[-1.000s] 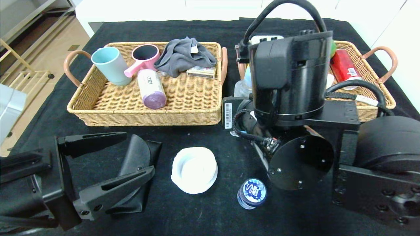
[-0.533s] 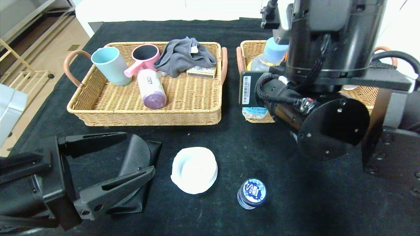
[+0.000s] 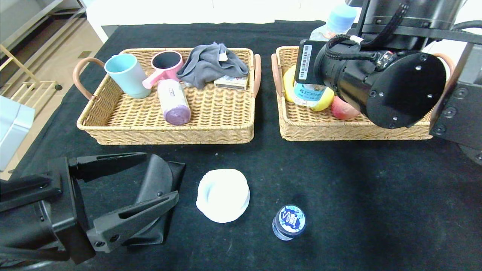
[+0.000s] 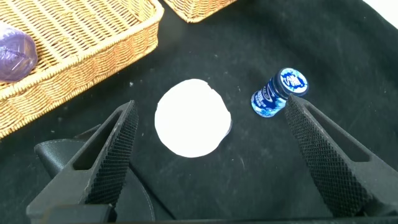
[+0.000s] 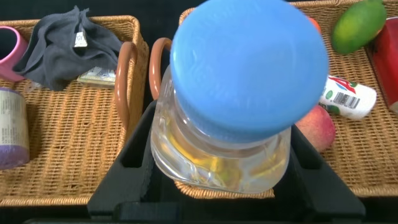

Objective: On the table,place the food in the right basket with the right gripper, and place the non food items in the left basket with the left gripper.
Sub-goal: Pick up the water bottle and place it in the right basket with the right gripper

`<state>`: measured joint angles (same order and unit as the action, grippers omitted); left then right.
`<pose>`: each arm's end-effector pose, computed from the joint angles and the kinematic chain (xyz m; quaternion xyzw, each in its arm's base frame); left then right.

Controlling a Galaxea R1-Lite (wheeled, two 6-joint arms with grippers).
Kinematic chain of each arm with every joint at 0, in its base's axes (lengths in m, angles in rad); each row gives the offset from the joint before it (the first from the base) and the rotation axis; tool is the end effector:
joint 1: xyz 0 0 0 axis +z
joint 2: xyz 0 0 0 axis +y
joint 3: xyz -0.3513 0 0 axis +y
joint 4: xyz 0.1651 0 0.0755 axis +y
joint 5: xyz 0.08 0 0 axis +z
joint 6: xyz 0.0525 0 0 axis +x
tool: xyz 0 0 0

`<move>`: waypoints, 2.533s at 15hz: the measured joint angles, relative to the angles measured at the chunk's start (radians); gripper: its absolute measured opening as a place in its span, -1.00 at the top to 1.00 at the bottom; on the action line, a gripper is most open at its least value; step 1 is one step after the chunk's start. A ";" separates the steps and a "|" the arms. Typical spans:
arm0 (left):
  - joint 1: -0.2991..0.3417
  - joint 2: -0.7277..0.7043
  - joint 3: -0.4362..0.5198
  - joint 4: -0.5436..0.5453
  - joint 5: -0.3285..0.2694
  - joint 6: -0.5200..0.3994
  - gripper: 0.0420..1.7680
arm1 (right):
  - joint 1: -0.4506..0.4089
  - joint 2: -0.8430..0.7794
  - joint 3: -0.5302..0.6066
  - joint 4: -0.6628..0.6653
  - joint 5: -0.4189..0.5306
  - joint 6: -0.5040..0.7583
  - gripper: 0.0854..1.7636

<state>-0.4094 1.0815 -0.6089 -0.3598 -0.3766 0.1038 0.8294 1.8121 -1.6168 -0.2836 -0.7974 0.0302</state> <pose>0.1247 -0.0751 0.2876 0.0488 0.0365 -0.3848 0.9210 0.2822 0.2525 0.3934 0.0471 -0.0301 0.0164 0.9983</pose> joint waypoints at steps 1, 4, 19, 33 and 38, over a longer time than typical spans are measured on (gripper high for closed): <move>0.000 0.000 0.000 0.000 0.000 0.000 -0.94 | -0.014 0.011 -0.008 -0.017 0.011 -0.001 -0.11; 0.000 0.002 0.000 0.000 0.000 0.000 -0.94 | -0.049 0.045 -0.026 -0.059 0.034 -0.008 -0.11; 0.008 -0.002 -0.003 -0.001 0.000 0.000 -0.94 | -0.095 0.171 0.020 -0.145 0.038 0.030 -0.10; 0.008 -0.001 -0.003 -0.003 0.000 0.000 -0.94 | -0.095 0.187 0.044 -0.145 0.031 0.037 -0.52; 0.008 0.000 -0.001 -0.003 0.000 0.001 -0.94 | -0.088 0.163 0.086 -0.147 0.023 0.037 -0.71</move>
<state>-0.4015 1.0815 -0.6104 -0.3626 -0.3766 0.1049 0.7417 1.9749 -1.5313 -0.4309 -0.7740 0.0668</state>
